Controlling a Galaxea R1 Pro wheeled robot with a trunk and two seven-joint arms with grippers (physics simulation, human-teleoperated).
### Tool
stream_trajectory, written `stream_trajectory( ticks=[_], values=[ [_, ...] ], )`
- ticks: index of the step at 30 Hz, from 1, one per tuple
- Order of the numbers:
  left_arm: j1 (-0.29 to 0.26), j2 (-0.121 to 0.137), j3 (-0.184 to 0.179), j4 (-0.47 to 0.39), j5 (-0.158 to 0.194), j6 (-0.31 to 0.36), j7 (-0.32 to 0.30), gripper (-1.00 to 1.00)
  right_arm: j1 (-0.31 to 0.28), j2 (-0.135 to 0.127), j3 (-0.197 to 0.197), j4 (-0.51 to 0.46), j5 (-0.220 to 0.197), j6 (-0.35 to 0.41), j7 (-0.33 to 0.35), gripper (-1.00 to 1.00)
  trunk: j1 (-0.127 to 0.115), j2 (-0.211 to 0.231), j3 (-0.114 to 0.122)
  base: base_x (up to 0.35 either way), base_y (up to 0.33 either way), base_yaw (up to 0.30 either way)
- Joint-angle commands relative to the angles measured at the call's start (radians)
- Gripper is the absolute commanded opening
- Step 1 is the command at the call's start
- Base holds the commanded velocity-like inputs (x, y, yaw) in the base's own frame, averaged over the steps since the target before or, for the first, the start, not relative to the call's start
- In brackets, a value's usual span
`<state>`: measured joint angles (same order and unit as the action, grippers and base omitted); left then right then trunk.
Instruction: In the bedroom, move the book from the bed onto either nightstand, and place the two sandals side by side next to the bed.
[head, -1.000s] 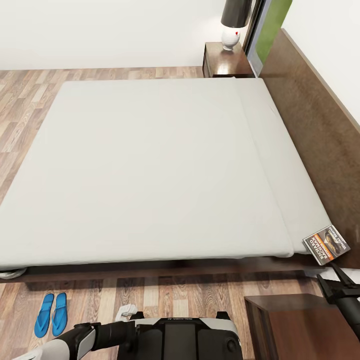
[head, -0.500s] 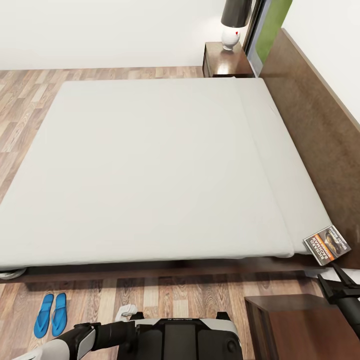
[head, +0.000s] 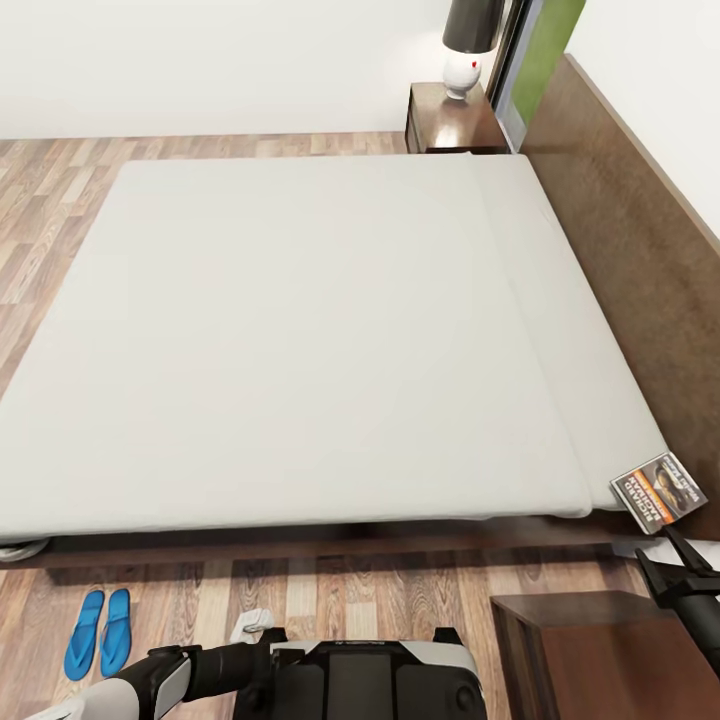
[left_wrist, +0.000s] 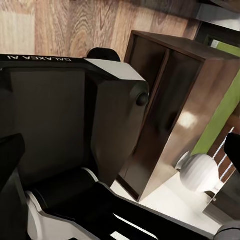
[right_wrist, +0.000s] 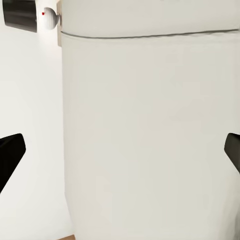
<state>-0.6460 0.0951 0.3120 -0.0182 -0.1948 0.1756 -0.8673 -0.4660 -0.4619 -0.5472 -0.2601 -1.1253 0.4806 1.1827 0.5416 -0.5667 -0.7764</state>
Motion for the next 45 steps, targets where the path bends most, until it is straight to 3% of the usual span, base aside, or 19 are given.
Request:
stream_trajectory(
  ticks=[1,45],
  values=[
    [0.0,0.0,0.009,-0.002,-0.008,0.009,-0.004,1.0,0.0,-0.001,0.003,0.001,-0.008,0.009,0.002,1.0,0.004,-0.008,-0.004,0.0,0.0,0.0],
    [0.0,0.0,0.009,-0.002,-0.008,0.009,-0.004,1.0,0.0,-0.003,0.001,0.005,-0.008,0.007,0.002,1.0,0.173,-0.316,-0.142,0.0,0.0,0.0]
  ],
)
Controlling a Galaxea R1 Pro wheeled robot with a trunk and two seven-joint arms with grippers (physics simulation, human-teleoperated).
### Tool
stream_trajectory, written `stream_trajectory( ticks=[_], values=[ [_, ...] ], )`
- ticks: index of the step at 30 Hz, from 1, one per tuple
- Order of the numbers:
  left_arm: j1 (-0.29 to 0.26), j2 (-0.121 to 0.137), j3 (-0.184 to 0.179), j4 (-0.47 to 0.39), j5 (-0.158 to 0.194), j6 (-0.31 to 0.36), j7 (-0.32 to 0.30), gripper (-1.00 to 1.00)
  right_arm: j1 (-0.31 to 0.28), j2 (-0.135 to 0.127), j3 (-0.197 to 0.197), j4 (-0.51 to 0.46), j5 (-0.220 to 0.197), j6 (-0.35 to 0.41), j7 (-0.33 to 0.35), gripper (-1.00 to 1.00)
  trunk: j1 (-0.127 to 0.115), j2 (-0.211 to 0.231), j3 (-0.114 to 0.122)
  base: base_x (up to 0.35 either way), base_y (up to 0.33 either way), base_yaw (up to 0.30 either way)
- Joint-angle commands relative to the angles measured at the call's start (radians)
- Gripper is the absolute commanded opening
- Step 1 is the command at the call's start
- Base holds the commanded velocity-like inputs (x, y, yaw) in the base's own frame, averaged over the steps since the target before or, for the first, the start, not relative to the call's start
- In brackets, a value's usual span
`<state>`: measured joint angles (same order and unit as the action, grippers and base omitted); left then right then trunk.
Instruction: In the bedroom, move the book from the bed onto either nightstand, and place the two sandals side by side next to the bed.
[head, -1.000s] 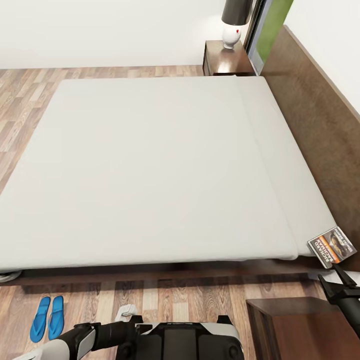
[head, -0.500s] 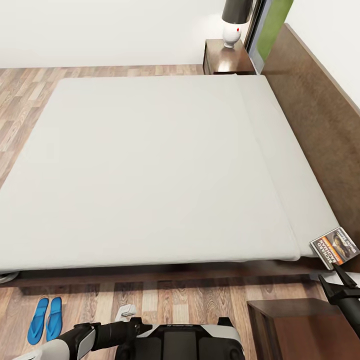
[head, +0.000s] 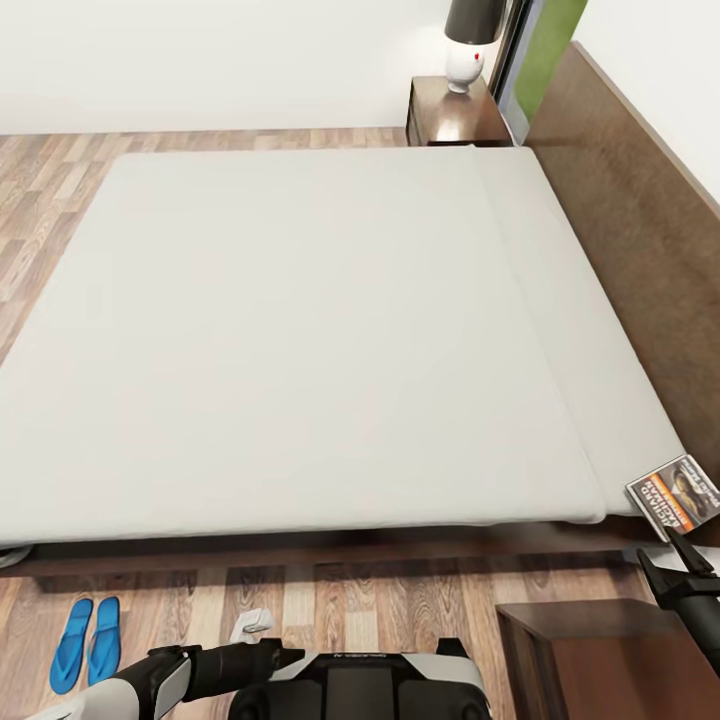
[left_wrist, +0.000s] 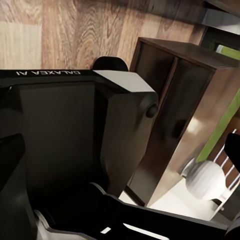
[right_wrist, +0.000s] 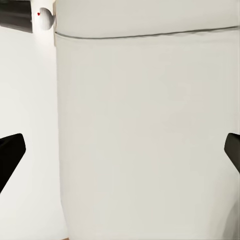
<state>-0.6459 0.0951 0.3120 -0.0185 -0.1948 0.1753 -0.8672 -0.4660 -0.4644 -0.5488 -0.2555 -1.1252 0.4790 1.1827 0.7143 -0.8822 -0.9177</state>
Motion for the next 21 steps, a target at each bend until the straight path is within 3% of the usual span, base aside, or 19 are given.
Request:
stream_trajectory(
  ticks=[1,11,19,21],
  values=[
    [0.0,0.0,0.009,-0.001,-0.008,0.009,-0.004,1.0,0.0,0.0,0.003,0.001,-0.008,0.009,0.002,1.0,0.004,-0.008,-0.004,0.0,0.0,0.0],
    [0.0,0.0,0.009,-0.001,-0.008,0.009,-0.003,1.0,0.0,0.0,0.002,0.001,-0.008,0.009,0.002,1.0,0.042,-0.078,-0.035,0.0,0.0,0.0],
    [0.0,0.0,0.009,-0.001,-0.008,0.009,-0.003,1.0,0.0,0.0,-0.003,0.002,-0.009,0.009,0.002,1.0,0.042,-0.078,-0.035,0.0,0.0,0.0],
    [0.0,0.0,0.009,-0.001,-0.008,0.009,-0.003,1.0,0.0,0.0,-0.02,0.002,-0.009,0.009,0.002,1.0,0.042,-0.078,-0.035,0.0,0.0,0.0]
  ],
)
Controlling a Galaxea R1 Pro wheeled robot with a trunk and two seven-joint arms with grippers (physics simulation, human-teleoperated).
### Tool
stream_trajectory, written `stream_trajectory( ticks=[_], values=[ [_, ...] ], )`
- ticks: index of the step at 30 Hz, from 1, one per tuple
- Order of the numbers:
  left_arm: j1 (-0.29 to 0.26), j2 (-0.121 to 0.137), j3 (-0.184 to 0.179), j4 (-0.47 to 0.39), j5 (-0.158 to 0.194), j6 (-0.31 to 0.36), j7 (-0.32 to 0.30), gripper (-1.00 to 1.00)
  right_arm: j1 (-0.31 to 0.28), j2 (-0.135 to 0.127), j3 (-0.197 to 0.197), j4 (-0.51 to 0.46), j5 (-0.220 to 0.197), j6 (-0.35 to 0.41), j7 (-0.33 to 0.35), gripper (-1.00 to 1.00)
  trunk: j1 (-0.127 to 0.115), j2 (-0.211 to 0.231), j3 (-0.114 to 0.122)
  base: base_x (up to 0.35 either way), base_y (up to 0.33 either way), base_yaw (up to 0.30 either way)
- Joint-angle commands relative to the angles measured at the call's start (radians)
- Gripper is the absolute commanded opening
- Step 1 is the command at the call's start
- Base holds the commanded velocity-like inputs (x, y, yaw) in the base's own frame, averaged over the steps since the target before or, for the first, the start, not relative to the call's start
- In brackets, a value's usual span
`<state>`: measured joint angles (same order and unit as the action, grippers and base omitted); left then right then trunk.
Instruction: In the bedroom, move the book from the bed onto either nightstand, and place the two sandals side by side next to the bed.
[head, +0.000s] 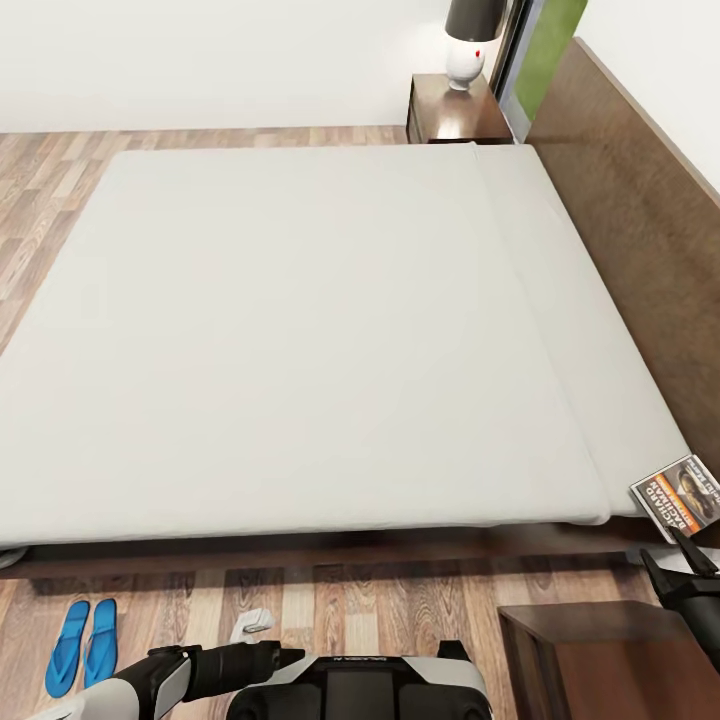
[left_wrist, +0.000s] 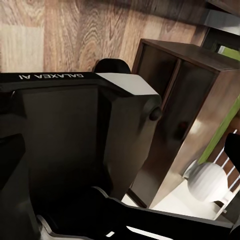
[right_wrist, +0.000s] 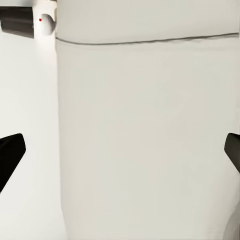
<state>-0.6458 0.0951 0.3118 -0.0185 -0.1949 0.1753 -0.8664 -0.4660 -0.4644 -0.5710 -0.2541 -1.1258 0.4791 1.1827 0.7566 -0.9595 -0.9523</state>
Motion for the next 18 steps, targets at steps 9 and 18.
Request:
stream_trajectory(
  ticks=[9,18],
  values=[
    [0.0,0.0,0.009,-0.001,-0.008,0.009,-0.004,1.0,0.0,0.0,-0.117,0.003,-0.008,0.007,0.001,1.0,0.0,0.0,0.0,0.0,0.0,0.0],
    [0.0,0.0,0.009,-0.001,-0.008,0.009,-0.004,1.0,0.0,0.0,-0.165,0.004,-0.008,0.007,0.0,1.0,0.0,0.0,0.0,0.0,0.0,0.0]
  ],
)
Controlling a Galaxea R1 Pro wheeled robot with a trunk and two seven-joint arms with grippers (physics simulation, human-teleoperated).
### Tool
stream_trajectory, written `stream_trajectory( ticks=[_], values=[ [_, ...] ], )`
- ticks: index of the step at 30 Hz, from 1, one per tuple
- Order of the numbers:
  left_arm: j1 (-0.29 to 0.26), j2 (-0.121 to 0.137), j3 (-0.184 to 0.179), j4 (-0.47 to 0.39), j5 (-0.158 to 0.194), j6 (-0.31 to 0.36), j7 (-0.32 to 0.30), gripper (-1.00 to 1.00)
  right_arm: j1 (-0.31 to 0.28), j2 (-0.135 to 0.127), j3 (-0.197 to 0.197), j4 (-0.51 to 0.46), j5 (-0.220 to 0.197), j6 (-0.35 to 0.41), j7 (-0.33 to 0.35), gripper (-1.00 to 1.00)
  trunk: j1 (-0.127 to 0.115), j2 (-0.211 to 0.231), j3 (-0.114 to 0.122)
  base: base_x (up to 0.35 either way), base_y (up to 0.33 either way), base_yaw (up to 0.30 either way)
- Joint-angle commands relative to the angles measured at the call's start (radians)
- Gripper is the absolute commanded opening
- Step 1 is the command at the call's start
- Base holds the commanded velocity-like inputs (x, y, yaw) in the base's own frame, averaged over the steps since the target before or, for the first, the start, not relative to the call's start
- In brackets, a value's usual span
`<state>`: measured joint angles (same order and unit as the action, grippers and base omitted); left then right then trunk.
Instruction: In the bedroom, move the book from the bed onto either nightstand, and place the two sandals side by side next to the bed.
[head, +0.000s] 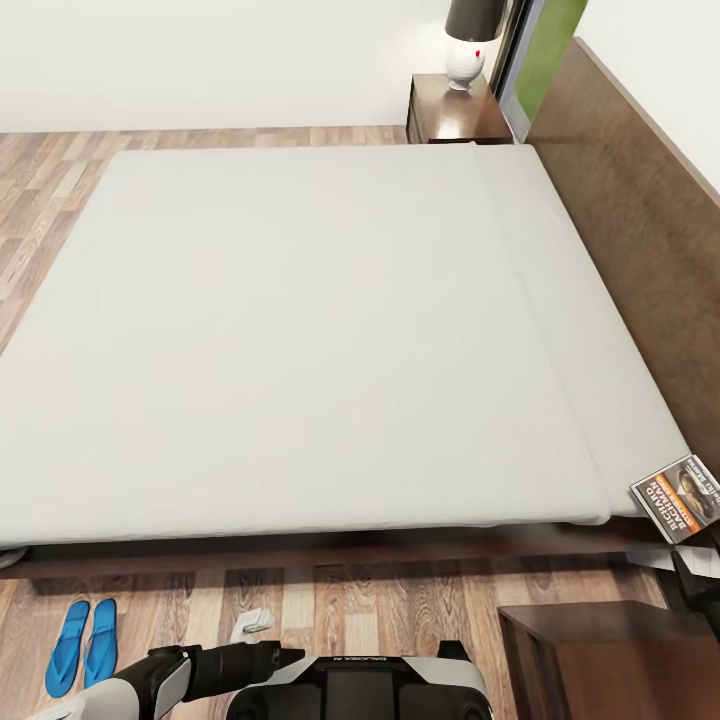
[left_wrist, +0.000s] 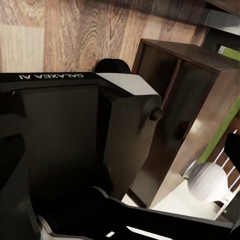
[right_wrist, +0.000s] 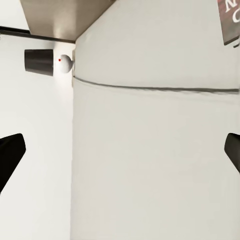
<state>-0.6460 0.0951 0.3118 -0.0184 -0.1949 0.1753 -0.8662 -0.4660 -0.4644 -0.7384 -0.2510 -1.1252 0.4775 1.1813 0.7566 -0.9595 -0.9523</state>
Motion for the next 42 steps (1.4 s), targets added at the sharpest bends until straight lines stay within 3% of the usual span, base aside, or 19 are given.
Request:
stream_trajectory(
  ticks=[1,11,42],
  values=[
    [0.0,0.0,0.009,-0.001,-0.008,0.009,-0.004,1.0,0.0,0.0,0.002,0.001,-0.008,0.009,0.001,1.0,0.0,0.0,0.0,0.0,0.0,0.0],
    [0.0,0.0,0.009,-0.001,-0.008,0.009,-0.005,1.0,0.0,0.0,0.0,0.001,-0.008,0.009,0.001,1.0,0.0,0.0,0.0,0.0,0.0,0.0],
    [0.0,0.0,0.009,-0.001,-0.008,0.009,-0.005,1.0,0.0,0.0,-0.001,0.001,-0.008,0.009,0.001,1.0,0.119,-0.217,-0.098,0.0,0.0,0.0]
  ],
)
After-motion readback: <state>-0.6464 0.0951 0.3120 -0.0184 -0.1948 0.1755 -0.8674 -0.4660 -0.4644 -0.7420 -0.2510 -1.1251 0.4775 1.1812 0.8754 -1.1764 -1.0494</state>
